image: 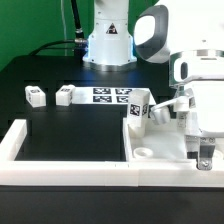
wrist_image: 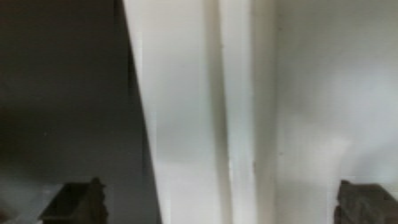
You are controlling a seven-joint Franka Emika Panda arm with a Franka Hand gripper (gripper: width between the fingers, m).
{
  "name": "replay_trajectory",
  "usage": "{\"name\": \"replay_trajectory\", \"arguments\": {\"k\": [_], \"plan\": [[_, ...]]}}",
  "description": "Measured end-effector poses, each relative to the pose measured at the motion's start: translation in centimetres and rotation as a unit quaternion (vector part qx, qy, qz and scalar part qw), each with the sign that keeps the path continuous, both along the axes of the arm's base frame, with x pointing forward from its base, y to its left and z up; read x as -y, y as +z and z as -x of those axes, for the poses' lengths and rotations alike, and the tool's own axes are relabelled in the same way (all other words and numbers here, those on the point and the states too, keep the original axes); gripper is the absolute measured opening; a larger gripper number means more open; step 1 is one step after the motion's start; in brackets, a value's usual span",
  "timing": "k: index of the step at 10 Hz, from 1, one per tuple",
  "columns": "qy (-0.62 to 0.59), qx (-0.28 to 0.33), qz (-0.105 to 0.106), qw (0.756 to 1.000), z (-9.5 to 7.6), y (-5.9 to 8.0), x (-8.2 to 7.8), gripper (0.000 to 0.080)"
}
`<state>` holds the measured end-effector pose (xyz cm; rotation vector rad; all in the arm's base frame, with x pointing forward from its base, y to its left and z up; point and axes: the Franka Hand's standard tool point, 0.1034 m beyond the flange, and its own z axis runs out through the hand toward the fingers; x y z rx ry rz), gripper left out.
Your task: Assemble square table
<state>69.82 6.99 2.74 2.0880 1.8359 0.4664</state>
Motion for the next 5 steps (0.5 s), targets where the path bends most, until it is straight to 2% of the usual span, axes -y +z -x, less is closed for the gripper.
{"name": "replay_trajectory", "arguments": {"k": [1,2,4,5], "plan": [[-0.003,-0.006,0.008,1.0,-0.1,1.1,0.8,0.0649],[-0.011,-0.008,0.016,1.0,-0.2,3.6,2.1,0.0649],[-0.032,-0.016,0.026,0.999,-0.1,7.8,4.5,0.0649],[-0.065,-0.008,0.013,0.998,-0.2,9.4,5.1,0.0649]]}}
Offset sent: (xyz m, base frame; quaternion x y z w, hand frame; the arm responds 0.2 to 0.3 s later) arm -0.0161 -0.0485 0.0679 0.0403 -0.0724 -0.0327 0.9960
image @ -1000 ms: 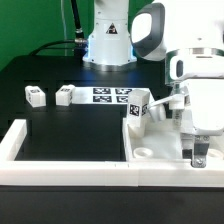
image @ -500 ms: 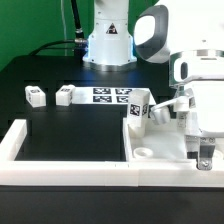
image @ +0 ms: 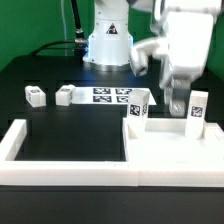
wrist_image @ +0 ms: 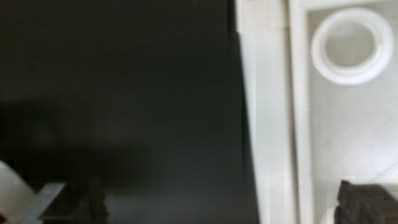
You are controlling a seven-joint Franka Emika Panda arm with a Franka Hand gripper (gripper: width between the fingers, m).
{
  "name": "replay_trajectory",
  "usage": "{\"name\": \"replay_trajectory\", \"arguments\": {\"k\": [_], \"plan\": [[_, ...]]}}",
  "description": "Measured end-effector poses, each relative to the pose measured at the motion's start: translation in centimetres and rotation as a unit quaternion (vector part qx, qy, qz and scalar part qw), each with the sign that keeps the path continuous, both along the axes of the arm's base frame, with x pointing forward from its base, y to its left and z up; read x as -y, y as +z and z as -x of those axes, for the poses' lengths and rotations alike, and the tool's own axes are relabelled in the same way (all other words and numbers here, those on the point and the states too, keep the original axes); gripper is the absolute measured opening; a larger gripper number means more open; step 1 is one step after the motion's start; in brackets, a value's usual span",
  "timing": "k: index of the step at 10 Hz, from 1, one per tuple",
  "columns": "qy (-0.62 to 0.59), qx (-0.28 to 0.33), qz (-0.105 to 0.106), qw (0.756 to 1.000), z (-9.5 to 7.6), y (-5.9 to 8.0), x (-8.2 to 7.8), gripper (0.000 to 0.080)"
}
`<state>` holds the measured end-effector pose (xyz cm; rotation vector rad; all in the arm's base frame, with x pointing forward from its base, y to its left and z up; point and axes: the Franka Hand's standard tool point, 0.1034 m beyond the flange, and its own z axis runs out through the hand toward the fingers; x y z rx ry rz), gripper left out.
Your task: Assemble square table
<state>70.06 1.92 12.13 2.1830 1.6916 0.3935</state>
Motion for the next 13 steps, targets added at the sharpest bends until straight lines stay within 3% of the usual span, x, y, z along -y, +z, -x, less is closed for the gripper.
{"name": "replay_trajectory", "arguments": {"k": [3,5,6,7,9,10,11,13], "plan": [[-0.098,0.01,-0.047,0.994,0.0,-0.2,0.0,0.0649],[-0.138,0.014,-0.066,0.988,0.1,-0.4,0.2,0.0649],[-0.156,0.024,-0.078,0.984,0.9,-1.2,2.3,0.0649],[-0.182,0.013,-0.08,0.98,2.6,-1.5,5.7,0.0649],[-0.238,0.012,-0.092,0.967,5.2,-0.2,10.0,0.0649],[-0.274,0.011,-0.095,0.957,7.0,-1.0,13.0,0.0649],[-0.345,0.008,-0.121,0.931,7.5,-1.5,13.3,0.0649],[-0.395,0.015,-0.147,0.907,7.4,-1.5,13.0,0.0649]]}}
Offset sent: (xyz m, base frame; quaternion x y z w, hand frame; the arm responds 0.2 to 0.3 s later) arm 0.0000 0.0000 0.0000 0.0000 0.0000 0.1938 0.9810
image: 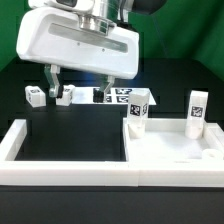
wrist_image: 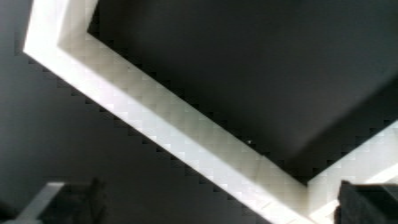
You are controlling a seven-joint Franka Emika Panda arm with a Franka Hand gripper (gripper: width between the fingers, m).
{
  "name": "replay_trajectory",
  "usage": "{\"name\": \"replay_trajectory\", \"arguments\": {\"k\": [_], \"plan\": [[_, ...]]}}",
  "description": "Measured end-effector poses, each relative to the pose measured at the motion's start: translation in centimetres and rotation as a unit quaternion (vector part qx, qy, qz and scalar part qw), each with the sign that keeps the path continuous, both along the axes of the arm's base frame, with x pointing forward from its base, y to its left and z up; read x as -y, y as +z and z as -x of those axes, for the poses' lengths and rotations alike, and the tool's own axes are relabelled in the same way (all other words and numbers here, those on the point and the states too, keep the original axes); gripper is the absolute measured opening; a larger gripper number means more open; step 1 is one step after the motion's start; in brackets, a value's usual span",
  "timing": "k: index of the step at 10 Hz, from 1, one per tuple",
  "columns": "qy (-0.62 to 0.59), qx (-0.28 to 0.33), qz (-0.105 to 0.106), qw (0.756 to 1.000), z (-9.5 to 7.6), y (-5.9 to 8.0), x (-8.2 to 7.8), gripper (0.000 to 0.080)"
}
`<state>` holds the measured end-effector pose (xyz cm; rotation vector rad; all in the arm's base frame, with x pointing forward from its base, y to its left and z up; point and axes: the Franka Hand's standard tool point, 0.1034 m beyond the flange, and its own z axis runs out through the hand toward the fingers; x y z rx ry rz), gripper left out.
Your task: Assemble square table
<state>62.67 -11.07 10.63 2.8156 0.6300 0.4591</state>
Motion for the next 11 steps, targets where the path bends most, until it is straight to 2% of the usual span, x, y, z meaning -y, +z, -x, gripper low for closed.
{"name": "replay_trajectory", "arguments": {"k": [1,2,3,4,5,6,10,11], "plan": [[-0.038,0.006,-0.016,0.999,0.0,0.0,0.0,0.0649],[-0.05,0.006,-0.02,0.999,0.1,0.0,0.3,0.0649],[-0.109,-0.003,-0.046,0.993,0.6,-0.1,2.1,0.0649],[-0.164,-0.006,-0.068,0.984,2.7,-0.8,3.3,0.0649],[-0.223,-0.077,-0.104,0.966,6.2,-0.9,3.4,0.0649],[-0.261,-0.108,-0.123,0.951,7.4,0.2,3.7,0.0649],[-0.27,-0.112,-0.125,0.948,7.4,-0.1,3.6,0.0649],[-0.274,-0.145,-0.13,0.942,8.3,-0.4,3.2,0.0649]]}}
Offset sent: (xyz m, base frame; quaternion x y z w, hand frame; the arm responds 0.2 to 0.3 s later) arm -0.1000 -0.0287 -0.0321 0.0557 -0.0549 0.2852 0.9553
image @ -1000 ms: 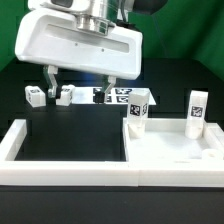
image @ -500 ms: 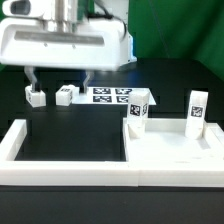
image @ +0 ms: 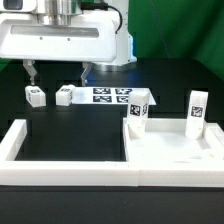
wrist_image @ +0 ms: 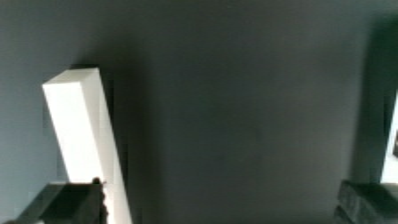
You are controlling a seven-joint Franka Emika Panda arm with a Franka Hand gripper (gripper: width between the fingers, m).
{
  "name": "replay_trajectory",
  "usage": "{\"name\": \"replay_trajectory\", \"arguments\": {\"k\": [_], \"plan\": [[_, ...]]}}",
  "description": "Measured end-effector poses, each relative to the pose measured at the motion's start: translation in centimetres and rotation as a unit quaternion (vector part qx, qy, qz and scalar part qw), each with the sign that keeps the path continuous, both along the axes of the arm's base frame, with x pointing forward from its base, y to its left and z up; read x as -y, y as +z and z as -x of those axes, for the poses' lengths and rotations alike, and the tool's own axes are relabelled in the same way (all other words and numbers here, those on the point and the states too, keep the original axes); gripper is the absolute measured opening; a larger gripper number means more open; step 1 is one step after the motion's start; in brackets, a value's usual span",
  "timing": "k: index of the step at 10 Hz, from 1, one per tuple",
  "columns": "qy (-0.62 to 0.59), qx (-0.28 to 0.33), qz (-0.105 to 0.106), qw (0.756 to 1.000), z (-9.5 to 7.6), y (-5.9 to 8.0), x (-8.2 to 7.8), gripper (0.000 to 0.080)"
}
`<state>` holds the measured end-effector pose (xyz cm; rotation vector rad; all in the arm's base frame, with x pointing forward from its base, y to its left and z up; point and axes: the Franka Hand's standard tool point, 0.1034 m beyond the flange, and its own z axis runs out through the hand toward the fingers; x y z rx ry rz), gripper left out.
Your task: Assemble square table
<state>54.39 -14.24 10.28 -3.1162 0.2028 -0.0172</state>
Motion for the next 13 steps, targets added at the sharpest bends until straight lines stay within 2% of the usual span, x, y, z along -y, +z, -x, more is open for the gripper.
{"name": "replay_trajectory", "arguments": {"k": [1,2,3,4,6,7,8,9,13], "plan": [[-0.014,-0.084,-0.033,0.996,3.1,-0.6,-0.7,0.0649],[-0.007,-0.174,-0.044,0.984,6.0,-1.0,-1.1,0.0649],[-0.006,-0.23,-0.058,0.971,6.7,-1.8,-1.2,0.0649],[-0.004,-0.246,-0.06,0.967,6.2,-2.0,-1.2,0.0649],[-0.001,-0.341,-0.082,0.937,7.2,-2.0,-1.7,0.0649],[0.014,-0.367,-0.089,0.926,7.6,-2.7,-1.2,0.0649],[0.017,-0.415,-0.101,0.904,10.4,-4.1,-0.1,0.0649],[0.009,-0.456,-0.099,0.885,12.8,-4.8,1.0,0.0649],[0.008,-0.451,-0.097,0.887,12.9,-5.0,1.1,0.0649]]}}
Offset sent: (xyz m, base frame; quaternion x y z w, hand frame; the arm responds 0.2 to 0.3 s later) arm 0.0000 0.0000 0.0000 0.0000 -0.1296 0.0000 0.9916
